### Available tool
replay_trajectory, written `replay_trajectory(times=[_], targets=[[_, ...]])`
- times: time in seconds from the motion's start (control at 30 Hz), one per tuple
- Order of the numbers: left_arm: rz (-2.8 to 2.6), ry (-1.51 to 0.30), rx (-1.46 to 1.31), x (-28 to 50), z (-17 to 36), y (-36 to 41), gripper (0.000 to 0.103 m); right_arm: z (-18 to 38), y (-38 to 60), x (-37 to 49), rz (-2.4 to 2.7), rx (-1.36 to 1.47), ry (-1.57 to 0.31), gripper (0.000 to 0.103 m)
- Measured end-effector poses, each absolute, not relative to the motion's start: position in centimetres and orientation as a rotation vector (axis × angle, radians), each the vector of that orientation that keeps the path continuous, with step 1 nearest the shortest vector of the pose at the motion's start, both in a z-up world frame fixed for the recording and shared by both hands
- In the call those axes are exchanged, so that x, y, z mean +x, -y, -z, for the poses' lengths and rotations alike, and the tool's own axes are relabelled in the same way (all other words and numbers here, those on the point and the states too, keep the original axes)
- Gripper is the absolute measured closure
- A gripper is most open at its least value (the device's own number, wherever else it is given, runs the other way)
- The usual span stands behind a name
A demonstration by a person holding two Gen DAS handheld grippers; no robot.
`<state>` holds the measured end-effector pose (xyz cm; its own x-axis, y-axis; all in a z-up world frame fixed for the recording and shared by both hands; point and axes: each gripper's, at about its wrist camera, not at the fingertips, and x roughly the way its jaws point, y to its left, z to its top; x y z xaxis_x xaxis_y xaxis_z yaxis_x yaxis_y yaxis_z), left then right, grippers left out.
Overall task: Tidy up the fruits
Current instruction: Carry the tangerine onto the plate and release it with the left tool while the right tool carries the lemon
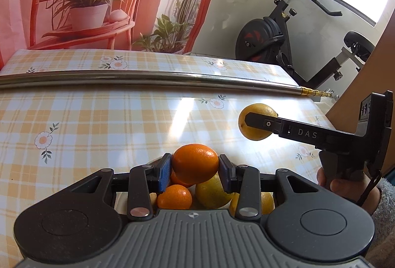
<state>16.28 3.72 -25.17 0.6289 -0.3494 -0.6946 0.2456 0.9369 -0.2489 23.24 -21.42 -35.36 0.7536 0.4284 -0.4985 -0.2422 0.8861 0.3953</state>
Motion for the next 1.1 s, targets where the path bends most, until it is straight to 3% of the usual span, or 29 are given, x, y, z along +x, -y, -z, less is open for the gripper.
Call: replay_trajectory(times=[1.1], targets=[[0.424,-0.893,0.08,13.3,27.4,-0.1,0.061,31.7,21.4,12.5,-0.413,0.362,-0.557,0.049]])
